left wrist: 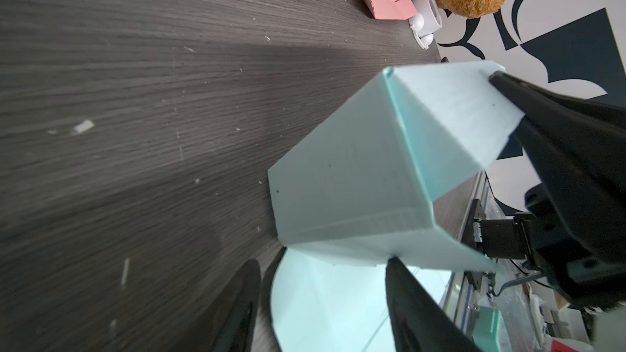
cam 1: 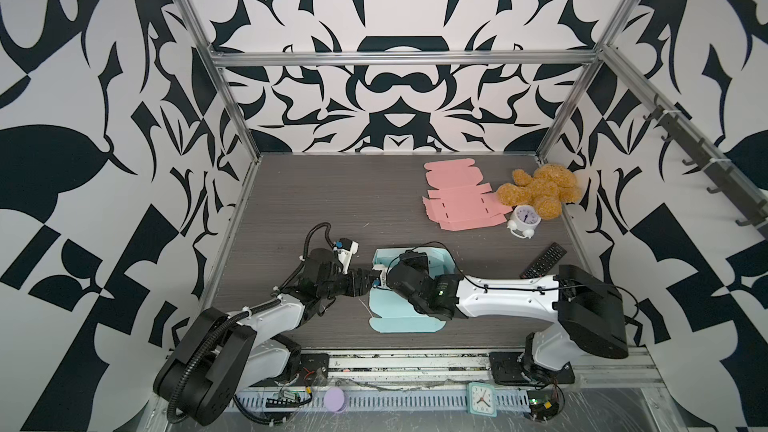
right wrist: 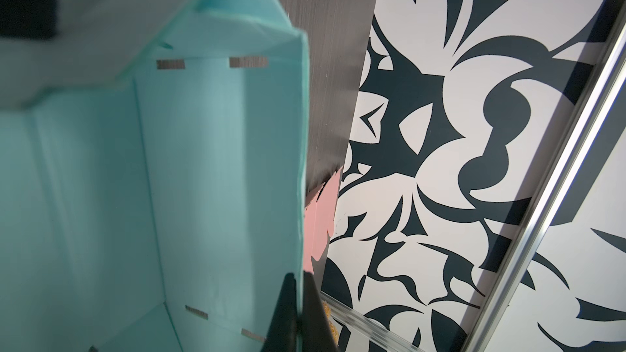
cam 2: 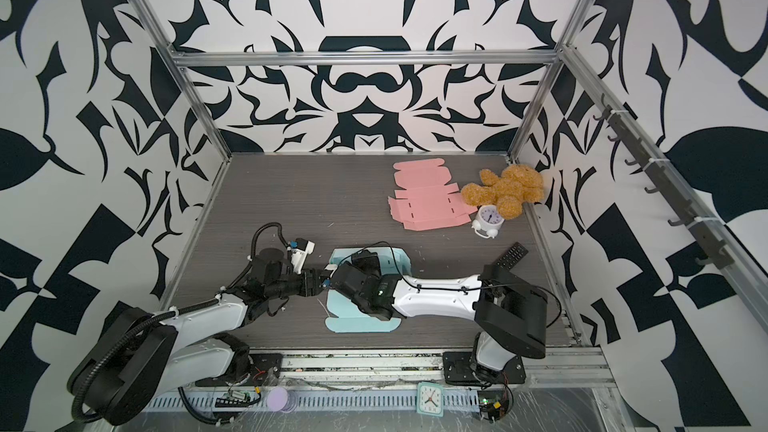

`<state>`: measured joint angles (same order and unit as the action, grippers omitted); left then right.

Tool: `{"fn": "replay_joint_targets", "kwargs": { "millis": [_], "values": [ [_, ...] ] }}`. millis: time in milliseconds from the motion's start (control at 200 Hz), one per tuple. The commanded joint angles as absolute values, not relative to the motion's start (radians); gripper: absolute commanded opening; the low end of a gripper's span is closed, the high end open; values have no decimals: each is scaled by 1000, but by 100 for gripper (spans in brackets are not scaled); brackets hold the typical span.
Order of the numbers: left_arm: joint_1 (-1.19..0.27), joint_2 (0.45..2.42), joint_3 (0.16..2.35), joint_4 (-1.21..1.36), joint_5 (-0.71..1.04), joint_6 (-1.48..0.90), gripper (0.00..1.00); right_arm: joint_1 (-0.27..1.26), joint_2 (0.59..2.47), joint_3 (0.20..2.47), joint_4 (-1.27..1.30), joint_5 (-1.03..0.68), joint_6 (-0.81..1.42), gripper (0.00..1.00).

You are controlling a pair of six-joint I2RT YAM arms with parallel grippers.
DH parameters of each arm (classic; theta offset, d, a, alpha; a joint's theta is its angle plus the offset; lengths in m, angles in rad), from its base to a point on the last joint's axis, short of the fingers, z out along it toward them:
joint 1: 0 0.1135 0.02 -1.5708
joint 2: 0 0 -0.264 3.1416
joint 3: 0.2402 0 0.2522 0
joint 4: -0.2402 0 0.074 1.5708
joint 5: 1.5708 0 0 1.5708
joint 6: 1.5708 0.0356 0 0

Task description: Fold the paper box

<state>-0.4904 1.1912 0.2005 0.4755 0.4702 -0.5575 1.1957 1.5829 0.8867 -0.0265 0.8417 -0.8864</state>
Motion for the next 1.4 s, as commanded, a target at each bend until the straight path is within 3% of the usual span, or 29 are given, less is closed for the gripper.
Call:
{"fn": "replay_joint_targets", "kwargs": {
  "millis": [0,320,710,1160,1395],
  "values": [
    [-512,1182,187,568,400,-540,64,1208,1557,883,-30,824,-883,0],
    [-562,1242,187,713,340,-508,64,1239,1581,855,29,890,-932,0],
    [-635,1311,156,831,214,-436,57,1274,1577,857,13,916,-883,0],
    [-693,1350,115,951,97,-395,37,1306,1568,886,-72,903,-761,0],
    [-707,1350,110,942,54,-371,27,1318,1538,900,-124,869,-678,10]
  ]
}}
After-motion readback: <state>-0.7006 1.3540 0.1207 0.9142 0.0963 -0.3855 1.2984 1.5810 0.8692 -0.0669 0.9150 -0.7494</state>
